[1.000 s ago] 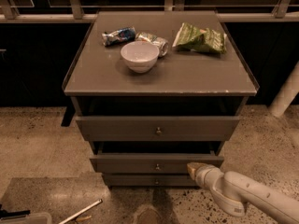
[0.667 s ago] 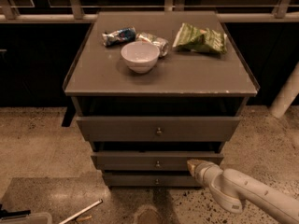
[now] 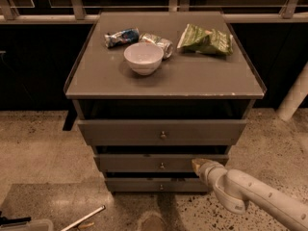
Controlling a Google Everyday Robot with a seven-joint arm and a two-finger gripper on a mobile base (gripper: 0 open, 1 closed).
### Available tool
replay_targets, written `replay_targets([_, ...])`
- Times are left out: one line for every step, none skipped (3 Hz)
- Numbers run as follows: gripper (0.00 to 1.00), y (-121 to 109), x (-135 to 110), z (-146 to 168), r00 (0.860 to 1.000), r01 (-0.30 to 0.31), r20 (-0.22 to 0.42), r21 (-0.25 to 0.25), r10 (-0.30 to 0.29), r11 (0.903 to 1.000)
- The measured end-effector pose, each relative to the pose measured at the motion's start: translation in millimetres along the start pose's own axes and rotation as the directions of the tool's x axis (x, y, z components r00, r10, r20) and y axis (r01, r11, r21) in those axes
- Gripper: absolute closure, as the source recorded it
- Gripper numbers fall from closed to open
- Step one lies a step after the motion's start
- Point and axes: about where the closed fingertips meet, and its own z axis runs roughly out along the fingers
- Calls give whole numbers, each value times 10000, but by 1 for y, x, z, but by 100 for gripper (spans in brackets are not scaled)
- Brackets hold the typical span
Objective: Close middle drawer
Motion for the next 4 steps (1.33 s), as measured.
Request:
replay_targets([100, 1, 1, -2, 10000, -1, 0, 0, 1, 10000])
replay_targets([100, -3, -6, -6, 10000, -93, -5, 7, 93, 10000])
replay_targets([100, -3, -5, -7, 10000, -93, -5, 6, 93, 10000])
replay_targets([100, -1, -5, -35, 10000, 70, 62, -501, -67, 9987])
